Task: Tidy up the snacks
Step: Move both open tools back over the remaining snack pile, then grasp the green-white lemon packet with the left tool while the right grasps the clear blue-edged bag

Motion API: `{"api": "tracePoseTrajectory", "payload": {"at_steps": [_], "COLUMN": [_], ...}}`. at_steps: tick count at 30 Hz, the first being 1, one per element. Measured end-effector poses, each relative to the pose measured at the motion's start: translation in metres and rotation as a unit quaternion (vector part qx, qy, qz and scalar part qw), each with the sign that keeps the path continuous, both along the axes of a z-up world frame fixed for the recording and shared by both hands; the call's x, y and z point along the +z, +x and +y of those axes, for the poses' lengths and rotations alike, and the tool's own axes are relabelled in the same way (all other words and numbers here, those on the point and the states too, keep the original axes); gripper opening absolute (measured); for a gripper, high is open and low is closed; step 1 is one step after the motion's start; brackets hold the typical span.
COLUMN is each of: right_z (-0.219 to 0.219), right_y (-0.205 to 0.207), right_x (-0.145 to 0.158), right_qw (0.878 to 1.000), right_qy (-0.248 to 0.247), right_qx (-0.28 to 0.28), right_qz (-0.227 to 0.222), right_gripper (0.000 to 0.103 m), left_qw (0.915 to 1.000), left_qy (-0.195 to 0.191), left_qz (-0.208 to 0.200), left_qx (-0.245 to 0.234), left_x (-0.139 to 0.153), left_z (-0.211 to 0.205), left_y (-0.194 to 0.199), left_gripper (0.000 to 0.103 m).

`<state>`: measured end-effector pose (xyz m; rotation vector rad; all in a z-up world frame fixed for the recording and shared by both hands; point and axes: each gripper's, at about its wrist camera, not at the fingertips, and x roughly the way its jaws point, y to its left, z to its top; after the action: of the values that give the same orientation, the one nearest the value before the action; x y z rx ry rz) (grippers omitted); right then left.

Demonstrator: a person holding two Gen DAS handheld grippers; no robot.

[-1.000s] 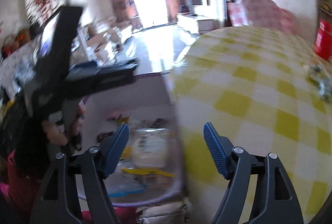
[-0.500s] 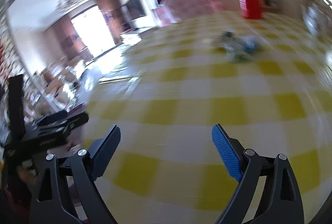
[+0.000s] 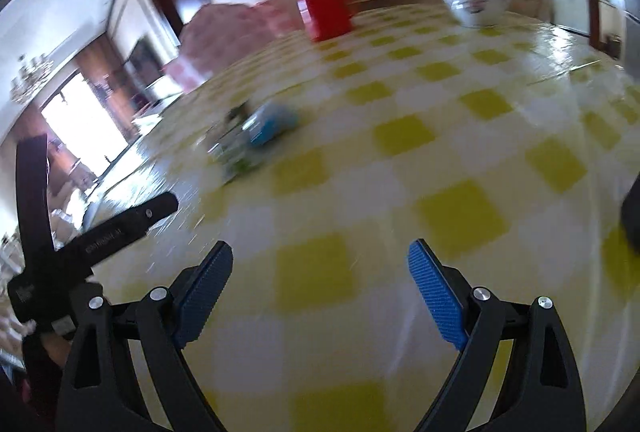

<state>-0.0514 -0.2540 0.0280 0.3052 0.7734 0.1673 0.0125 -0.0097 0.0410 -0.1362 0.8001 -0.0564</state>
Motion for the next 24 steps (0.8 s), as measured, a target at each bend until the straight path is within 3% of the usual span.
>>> {"api": "tracePoseTrajectory", "payload": {"at_steps": [2,5,9,18,19,20,21,22,24], "right_z": [-0.011,-0.026,-0.034,-0.013,-0.009,-0.004,0.000,0.008,0.026], "right_y": [0.022,0.046,0.070,0.127,0.134,0.141,0.146,0.154,0.167], "right_x": [0.004,0.007,-0.001,0.008,0.010,0.011,0.013,0.014,0.017], "right_qw": [1.000,0.999,0.998,1.000,1.000,1.000,1.000,1.000,0.999], "right_qy": [0.003,0.018,0.046,0.016,0.015,0.013,0.011,0.005,-0.017], "right_qx": [-0.018,-0.037,-0.043,-0.021,-0.018,-0.014,-0.009,0.003,0.034], "right_qz": [0.001,-0.001,-0.002,-0.009,-0.013,-0.016,-0.018,-0.021,-0.031], "right_gripper": [0.087,0.087,0.087,0.087,0.087,0.087,0.087,0.087,0.087], "left_qw": [1.0000,0.9986,0.9980,0.9971,0.9968,0.9966,0.9960,0.9957,0.9970], "left_qy": [-0.004,0.045,0.046,0.035,0.045,0.056,0.068,0.073,0.042], "left_qz": [0.001,0.013,0.031,0.067,0.065,0.061,0.057,0.056,0.061], "left_qx": [0.005,0.024,0.031,0.010,0.000,-0.006,-0.011,-0.011,-0.023], "left_x": [-0.004,-0.011,-0.022,-0.038,-0.037,-0.037,-0.036,-0.035,-0.032], "left_z": [-0.010,-0.030,-0.036,-0.025,-0.025,-0.023,-0.019,-0.016,-0.001], "left_y": [0.020,0.052,0.082,0.125,0.123,0.121,0.119,0.117,0.119], "left_gripper": [0.101,0.101,0.101,0.100,0.093,0.075,0.064,0.041,0.038]}}
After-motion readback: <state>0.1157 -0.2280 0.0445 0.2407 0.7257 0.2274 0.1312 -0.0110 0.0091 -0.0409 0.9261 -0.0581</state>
